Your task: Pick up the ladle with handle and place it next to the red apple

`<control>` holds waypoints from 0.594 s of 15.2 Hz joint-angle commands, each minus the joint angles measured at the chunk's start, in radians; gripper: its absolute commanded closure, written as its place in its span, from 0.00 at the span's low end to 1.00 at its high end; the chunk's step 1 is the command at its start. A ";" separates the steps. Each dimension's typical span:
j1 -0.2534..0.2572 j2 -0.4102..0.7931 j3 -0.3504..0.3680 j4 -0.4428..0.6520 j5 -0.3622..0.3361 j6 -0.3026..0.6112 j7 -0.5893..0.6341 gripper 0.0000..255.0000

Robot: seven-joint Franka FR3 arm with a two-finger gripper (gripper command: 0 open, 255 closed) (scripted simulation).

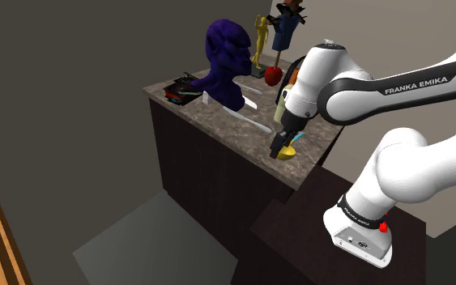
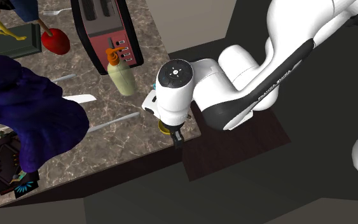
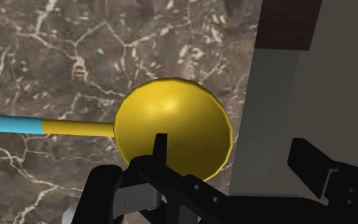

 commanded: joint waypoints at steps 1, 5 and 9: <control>0.000 0.000 0.000 0.000 0.000 0.001 0.000 0.00; 0.000 0.000 0.000 0.000 0.000 0.000 0.000 1.00; 0.000 0.000 0.000 0.000 0.000 0.001 0.000 1.00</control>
